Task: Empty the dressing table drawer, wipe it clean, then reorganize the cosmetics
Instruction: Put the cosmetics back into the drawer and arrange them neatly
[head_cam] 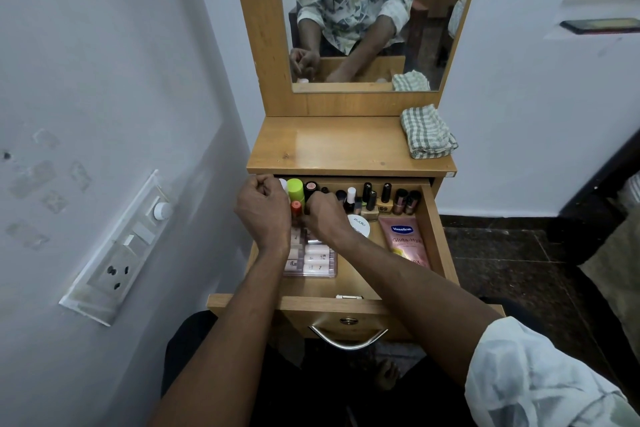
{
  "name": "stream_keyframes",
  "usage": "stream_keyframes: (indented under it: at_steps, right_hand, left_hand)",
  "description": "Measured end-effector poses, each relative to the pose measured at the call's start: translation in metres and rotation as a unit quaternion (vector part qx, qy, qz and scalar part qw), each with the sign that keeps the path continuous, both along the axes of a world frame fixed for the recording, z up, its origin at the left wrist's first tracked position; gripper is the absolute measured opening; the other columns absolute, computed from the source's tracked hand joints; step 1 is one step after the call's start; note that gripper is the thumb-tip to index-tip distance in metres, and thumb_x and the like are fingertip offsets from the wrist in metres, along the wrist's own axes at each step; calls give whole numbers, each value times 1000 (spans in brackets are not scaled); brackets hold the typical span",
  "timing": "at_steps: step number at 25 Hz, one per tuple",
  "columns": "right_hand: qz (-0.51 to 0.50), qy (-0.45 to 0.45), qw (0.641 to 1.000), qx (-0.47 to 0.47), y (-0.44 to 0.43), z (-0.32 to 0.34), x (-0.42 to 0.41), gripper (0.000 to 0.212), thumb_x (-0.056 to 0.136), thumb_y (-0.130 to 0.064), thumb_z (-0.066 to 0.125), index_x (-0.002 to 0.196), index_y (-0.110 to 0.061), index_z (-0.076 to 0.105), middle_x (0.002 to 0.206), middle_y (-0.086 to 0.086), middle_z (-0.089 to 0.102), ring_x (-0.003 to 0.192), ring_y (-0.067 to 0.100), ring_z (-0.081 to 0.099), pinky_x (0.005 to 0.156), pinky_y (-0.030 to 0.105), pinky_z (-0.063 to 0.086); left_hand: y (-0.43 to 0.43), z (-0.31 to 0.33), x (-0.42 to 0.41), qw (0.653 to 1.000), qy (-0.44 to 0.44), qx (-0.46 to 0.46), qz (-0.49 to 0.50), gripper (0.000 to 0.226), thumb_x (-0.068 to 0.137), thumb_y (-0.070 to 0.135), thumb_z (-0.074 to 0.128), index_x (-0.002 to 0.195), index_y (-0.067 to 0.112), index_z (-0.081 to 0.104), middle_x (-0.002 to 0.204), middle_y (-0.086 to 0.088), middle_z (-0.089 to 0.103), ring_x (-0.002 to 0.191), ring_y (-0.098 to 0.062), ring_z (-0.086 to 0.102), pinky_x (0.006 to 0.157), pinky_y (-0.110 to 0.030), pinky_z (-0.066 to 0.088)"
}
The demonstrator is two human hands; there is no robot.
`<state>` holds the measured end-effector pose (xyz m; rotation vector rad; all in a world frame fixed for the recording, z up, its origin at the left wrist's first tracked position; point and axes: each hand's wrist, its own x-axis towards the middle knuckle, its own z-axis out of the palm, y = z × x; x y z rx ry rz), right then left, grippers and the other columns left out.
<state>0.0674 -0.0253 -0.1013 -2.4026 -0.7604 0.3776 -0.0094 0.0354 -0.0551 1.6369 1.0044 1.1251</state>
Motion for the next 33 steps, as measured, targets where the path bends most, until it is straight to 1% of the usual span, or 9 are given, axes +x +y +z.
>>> stream_keyframes:
  at_steps: [7,10,12,16,20,23,27,31,33]
  right_hand:
    - [8,-34,999,-17,-5,6,0,35,81,-15,71,57,-16,45,70,11,62,69,35,61,54,33,42]
    - [30,-50,998,-32,-18,26,1,21,80,-9,69,63,-10,56,67,9,63,64,28,64,51,33,47]
    - [51,-35,997,-36,-38,43,3,12,83,0,62,74,-7,66,71,9,68,62,24,68,54,35,57]
    - [79,-22,995,-65,-108,73,14,17,85,-4,65,97,-10,74,91,4,72,73,17,67,59,26,51]
    - [-31,-45,998,-17,-176,86,28,20,82,-2,66,97,-11,77,102,4,74,86,16,65,72,28,53]
    - [72,-47,983,-165,-182,73,12,40,83,-6,70,121,-19,67,119,2,65,97,14,59,72,20,47]
    - [189,-23,923,-335,-164,55,-8,76,79,-12,78,146,-24,42,149,5,44,133,25,47,105,38,46]
    - [260,-46,863,-430,-158,64,-7,64,85,-21,74,143,-15,47,144,7,49,130,26,49,106,40,45]
    - [253,-37,864,-434,-158,61,-8,62,85,-20,74,142,-14,48,140,7,53,127,26,51,104,38,46]
  left_hand:
    - [-1,2,0,1000,-10,-8,3,24,85,20,51,66,11,60,59,-2,59,57,-18,59,50,-33,46]
    - [-5,-1,-2,998,7,38,-40,30,89,22,51,66,6,58,58,-7,58,55,-21,55,51,-37,43]
    - [-9,0,-4,989,32,94,-113,29,92,21,52,66,9,57,57,0,57,54,-16,55,49,-30,42]
    - [-8,1,-5,915,201,179,-299,18,90,22,58,80,21,73,70,9,69,64,-4,60,58,-22,48]
    - [9,-14,-20,868,326,127,-353,11,83,14,71,82,24,75,83,4,73,74,-12,65,76,-38,60]
    - [4,-23,-33,788,467,155,-369,34,77,17,81,109,19,72,109,-2,71,92,-15,64,83,-29,54]
    - [-7,-35,-37,750,499,237,-364,60,72,20,83,128,27,61,118,-1,65,103,-20,59,91,-34,53]
    - [-5,-33,-41,732,506,276,-363,61,78,22,78,135,31,57,140,-4,51,124,-24,48,103,-37,46]
    - [-5,-33,-41,728,512,267,-370,62,78,23,78,136,32,56,143,-4,47,127,-23,46,105,-36,45]
